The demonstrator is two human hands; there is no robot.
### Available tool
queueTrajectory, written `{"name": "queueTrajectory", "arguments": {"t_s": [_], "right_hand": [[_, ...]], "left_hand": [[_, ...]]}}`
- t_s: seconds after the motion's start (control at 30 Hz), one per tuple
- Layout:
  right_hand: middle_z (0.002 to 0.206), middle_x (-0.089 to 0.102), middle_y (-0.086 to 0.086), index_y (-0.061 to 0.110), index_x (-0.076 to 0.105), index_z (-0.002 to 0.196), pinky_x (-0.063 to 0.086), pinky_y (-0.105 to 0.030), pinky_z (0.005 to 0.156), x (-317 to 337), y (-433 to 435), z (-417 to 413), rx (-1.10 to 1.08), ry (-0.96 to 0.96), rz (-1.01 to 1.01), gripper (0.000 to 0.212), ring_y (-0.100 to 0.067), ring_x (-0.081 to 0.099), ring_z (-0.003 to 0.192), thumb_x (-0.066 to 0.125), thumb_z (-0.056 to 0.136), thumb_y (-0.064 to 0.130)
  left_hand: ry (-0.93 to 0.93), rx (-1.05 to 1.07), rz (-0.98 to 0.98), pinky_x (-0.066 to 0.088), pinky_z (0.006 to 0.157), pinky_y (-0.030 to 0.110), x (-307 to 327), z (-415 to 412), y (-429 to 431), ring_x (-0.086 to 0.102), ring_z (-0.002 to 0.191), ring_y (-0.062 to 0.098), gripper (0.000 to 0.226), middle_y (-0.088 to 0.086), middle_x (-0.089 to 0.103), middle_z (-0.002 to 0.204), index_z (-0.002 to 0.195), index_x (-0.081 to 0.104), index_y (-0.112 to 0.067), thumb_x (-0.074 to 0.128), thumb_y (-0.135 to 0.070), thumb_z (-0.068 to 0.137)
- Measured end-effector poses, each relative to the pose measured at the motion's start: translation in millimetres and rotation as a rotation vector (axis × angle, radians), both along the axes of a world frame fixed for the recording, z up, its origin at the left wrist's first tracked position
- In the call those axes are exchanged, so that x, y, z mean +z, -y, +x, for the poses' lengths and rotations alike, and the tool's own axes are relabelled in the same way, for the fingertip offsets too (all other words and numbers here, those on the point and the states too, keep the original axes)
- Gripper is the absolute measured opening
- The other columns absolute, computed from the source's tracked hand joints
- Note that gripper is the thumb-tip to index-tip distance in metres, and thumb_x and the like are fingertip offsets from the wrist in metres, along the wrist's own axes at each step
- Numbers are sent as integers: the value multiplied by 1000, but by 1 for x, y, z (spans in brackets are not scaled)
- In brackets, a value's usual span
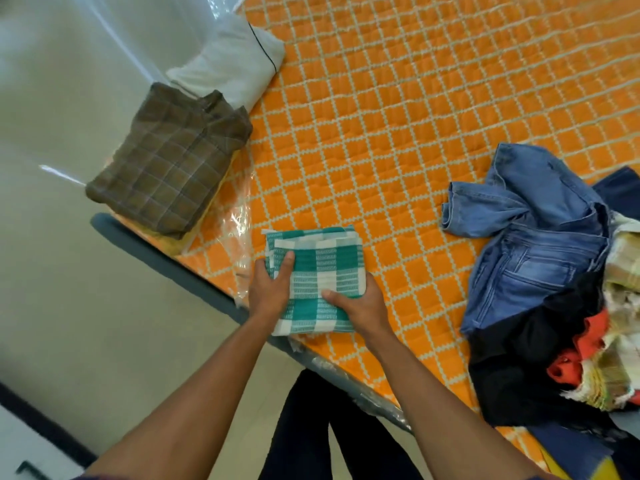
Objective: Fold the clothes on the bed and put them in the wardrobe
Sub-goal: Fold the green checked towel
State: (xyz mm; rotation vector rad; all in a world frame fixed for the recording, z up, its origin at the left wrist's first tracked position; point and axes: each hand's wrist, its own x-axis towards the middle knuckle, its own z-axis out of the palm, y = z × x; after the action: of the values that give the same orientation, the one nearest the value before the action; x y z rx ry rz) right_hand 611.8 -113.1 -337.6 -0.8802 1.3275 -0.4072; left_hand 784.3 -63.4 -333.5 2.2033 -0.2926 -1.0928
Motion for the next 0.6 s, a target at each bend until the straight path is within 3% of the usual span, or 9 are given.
{"name": "queueTrajectory", "arguments": {"t_s": [0.1, 0.2, 0.37, 0.5, 0.6], "right_hand": [[114, 74, 3, 18, 59, 127, 62, -36, 81, 15, 6, 14, -64, 28, -10, 66, -14, 73, 99, 93, 70, 16], [115, 74, -1, 15, 58, 128, 62, -41, 83, 22, 4, 44, -168, 87, 33, 67, -18, 74, 99, 92, 71, 14], [122, 72, -6, 14, 53, 135, 61, -47, 88, 2, -4, 119, -271, 240, 153, 71, -25, 72, 107, 90, 74, 10], [123, 70, -11, 13, 52, 135, 61, -46, 87, -24, -7, 164, -305, 201, 161, 64, -27, 71, 109, 84, 80, 6], [123, 72, -7, 16, 57, 134, 61, -47, 89, -32, -11, 182, -255, 173, 91, 62, -24, 71, 109, 87, 80, 16]], "left_hand": [[46, -59, -72, 58, 80, 39, 32, 15, 13, 70, 92, 13, 49, -10, 69, 100, 114, 54, -27, 56, -69, 89], [168, -239, -129, 57, 81, 41, 55, 49, 29, 68, 91, 9, 46, -13, 68, 101, 117, 54, -27, 55, -66, 92], [533, -590, 10, 52, 76, 43, 52, 121, 57, 66, 94, 30, 49, 7, 68, 108, 128, 48, -20, 43, -60, 100], [601, -801, 136, 51, 88, 50, 27, 149, 64, 56, 114, 36, 58, 16, 53, 131, 152, 32, -16, 49, -37, 101], [642, -859, 190, 40, 107, 52, 16, 140, 54, 36, 139, 37, 70, 18, 31, 154, 154, 28, -16, 56, -41, 96]]}}
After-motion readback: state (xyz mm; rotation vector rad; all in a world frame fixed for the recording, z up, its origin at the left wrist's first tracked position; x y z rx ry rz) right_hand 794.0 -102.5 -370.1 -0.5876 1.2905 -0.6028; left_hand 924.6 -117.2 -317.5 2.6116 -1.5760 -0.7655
